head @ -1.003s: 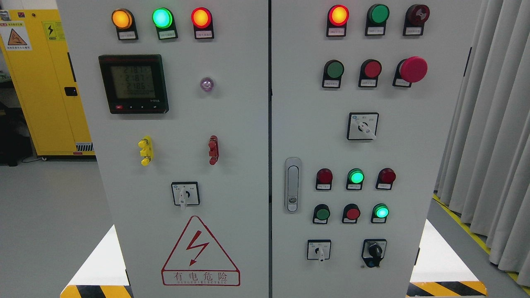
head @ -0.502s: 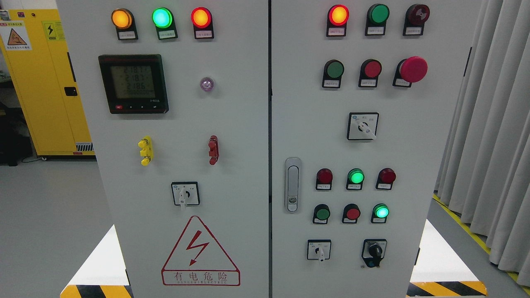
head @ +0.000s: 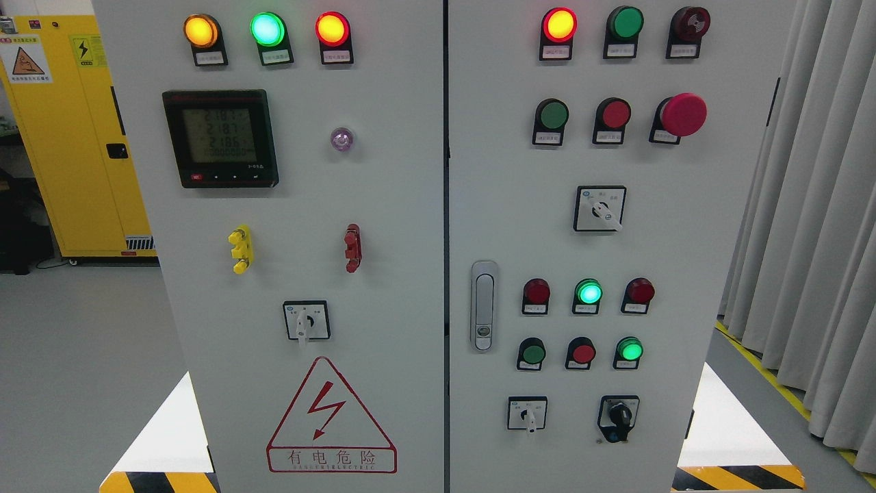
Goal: Turn on light switch 1
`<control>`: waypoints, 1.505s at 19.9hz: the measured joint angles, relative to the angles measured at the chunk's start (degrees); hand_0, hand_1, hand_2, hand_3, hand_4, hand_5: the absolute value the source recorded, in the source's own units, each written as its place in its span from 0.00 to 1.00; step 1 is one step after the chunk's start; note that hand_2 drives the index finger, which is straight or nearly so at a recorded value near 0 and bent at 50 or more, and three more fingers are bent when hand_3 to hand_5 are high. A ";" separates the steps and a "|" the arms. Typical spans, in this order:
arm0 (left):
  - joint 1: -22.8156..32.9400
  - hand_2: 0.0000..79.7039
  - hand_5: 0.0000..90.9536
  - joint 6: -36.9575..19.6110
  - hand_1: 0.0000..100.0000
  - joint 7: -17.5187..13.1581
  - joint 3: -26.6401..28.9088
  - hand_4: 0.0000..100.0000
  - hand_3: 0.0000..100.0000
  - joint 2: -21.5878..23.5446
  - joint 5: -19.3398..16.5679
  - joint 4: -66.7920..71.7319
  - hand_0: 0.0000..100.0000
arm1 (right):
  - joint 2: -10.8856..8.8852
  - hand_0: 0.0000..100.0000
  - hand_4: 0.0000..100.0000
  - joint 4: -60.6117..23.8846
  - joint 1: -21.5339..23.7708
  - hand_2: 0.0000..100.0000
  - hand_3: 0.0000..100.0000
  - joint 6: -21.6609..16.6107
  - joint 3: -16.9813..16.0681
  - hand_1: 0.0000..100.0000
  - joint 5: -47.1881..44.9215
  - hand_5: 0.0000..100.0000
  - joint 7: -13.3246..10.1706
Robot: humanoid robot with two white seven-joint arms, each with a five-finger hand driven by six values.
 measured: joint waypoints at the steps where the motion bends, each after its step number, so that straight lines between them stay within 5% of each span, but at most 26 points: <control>1: -1.09 0.70 0.91 0.59 0.66 0.25 -0.34 0.90 0.87 -0.16 -0.32 -0.53 0.05 | 0.00 0.00 0.00 0.00 0.00 0.04 0.00 0.00 0.00 0.50 0.00 0.00 0.00; 13: -10.34 0.71 0.90 11.37 0.67 2.81 -2.98 0.89 0.88 -2.07 -2.29 -4.38 0.12 | 0.00 0.00 0.00 0.00 0.00 0.04 0.00 0.00 0.00 0.50 0.00 0.00 0.00; 30: -17.32 0.70 0.91 19.55 0.67 3.00 -4.04 0.90 0.88 -3.48 -6.62 -5.77 0.27 | 0.00 0.00 0.00 0.00 0.00 0.04 0.00 0.00 0.00 0.50 0.00 0.00 -0.01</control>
